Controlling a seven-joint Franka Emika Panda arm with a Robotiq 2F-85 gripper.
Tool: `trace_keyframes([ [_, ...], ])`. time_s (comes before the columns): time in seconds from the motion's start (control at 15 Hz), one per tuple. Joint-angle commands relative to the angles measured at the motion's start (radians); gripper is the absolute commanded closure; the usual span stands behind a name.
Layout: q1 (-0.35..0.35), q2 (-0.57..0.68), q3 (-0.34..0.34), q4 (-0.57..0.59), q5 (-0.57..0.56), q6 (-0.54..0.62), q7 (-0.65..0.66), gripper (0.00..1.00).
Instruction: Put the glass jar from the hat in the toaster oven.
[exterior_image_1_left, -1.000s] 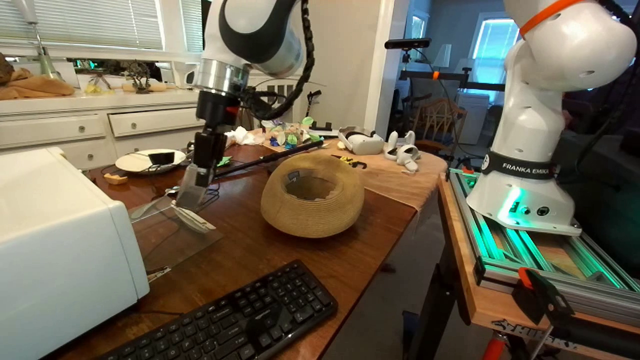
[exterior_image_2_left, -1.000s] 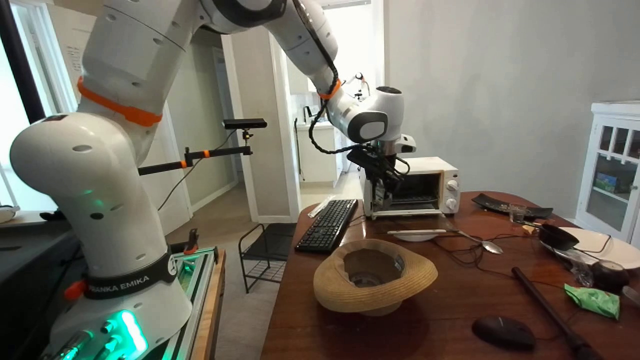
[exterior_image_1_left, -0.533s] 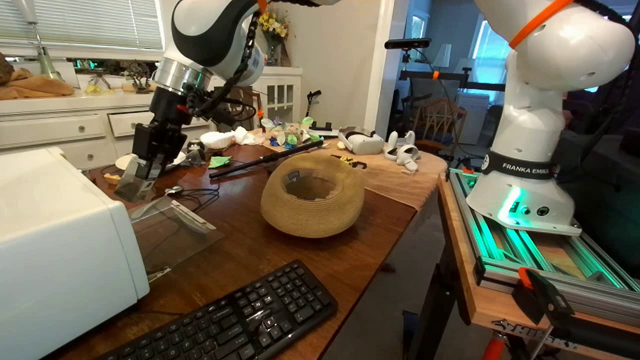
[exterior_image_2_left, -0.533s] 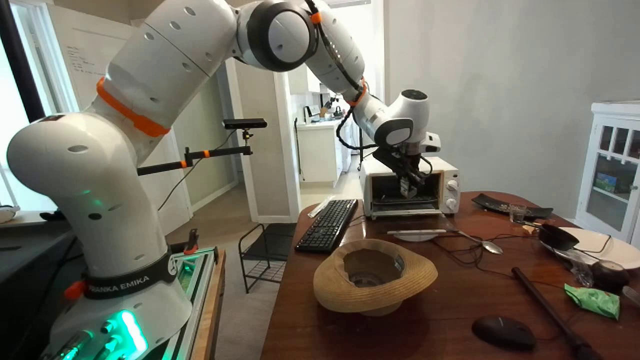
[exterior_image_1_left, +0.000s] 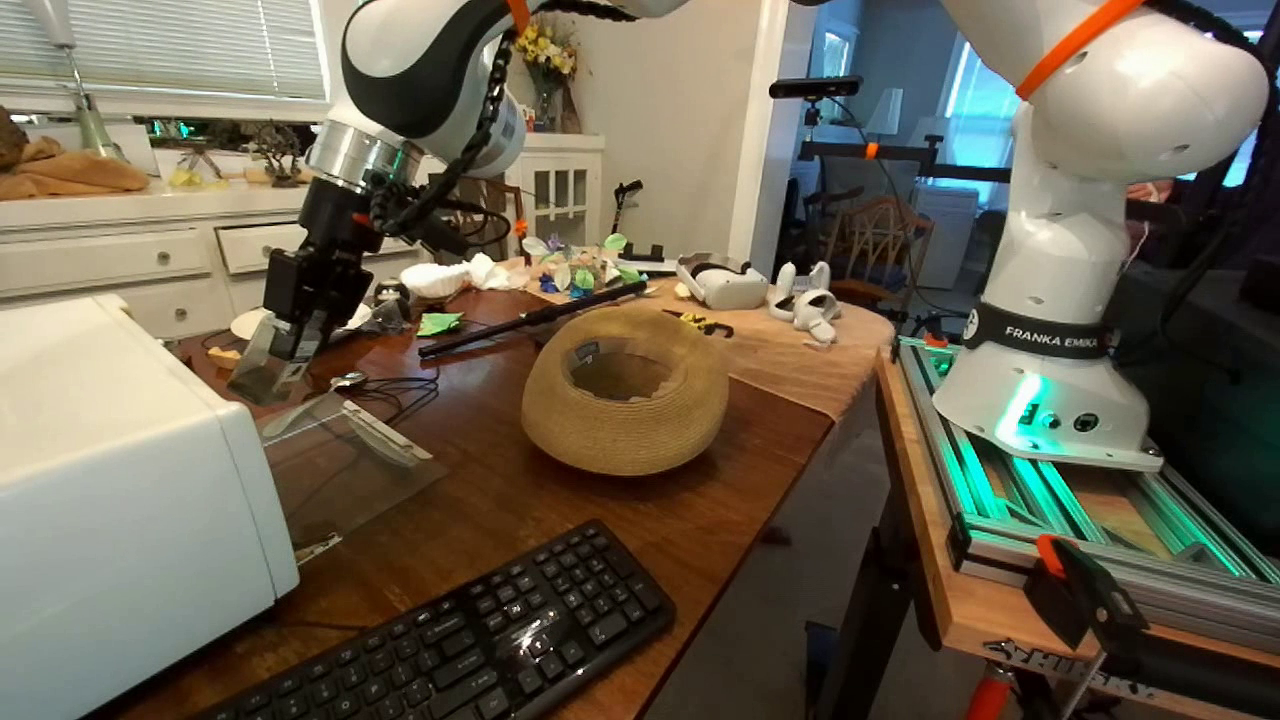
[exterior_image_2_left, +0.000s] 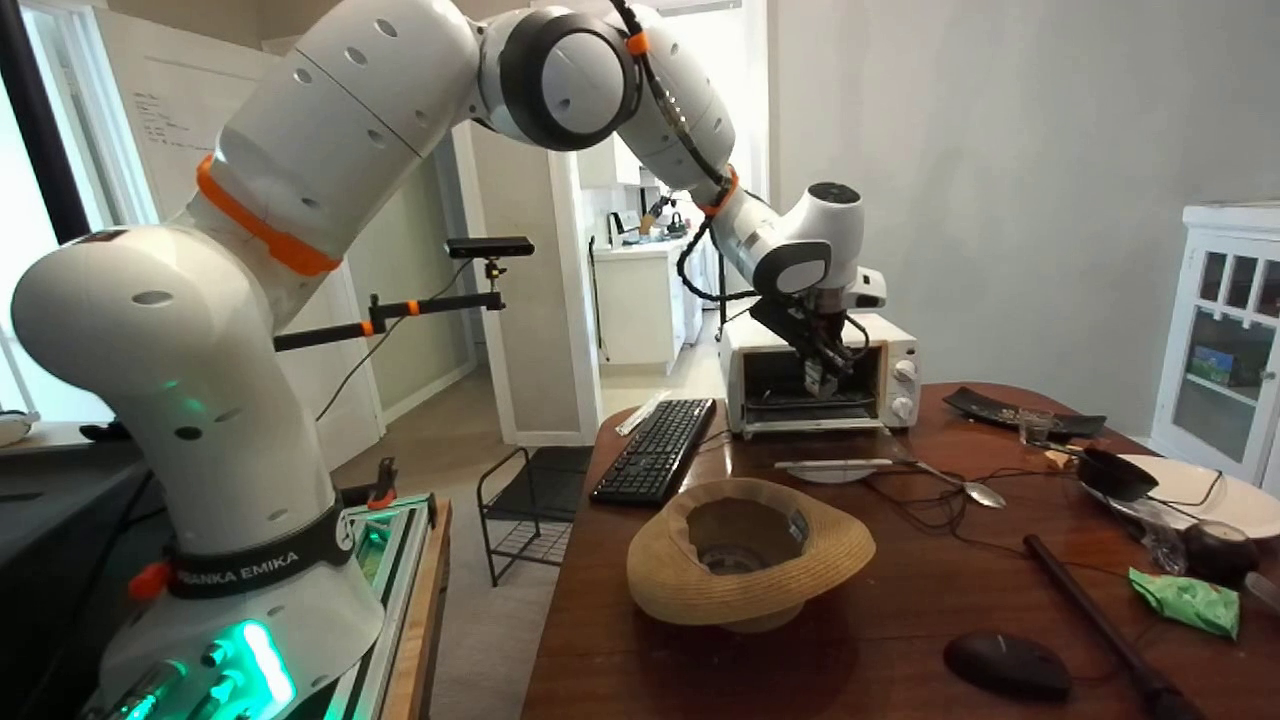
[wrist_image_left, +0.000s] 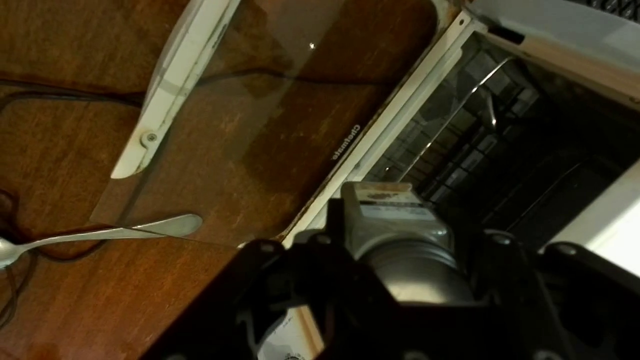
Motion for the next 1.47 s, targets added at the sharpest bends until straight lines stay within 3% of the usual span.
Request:
trace_keyframes([
  [0.0, -0.04, 0.017, 0.024, 0.0, 0.025, 0.031, 0.01, 0.76],
  [0.2, -0.106, 0.054, 0.081, 0.027, 0.08, 0.01, -0.03, 0.76],
  [0.6, -0.256, 0.222, 0.273, 0.151, 0.204, -0.066, -0.23, 0.76],
  [1.0, -0.273, 0.398, 0.361, 0.33, 0.23, -0.21, -0.354, 0.76],
  [1.4, -0.235, 0.543, 0.41, 0.508, 0.243, -0.348, -0.433, 0.76],
])
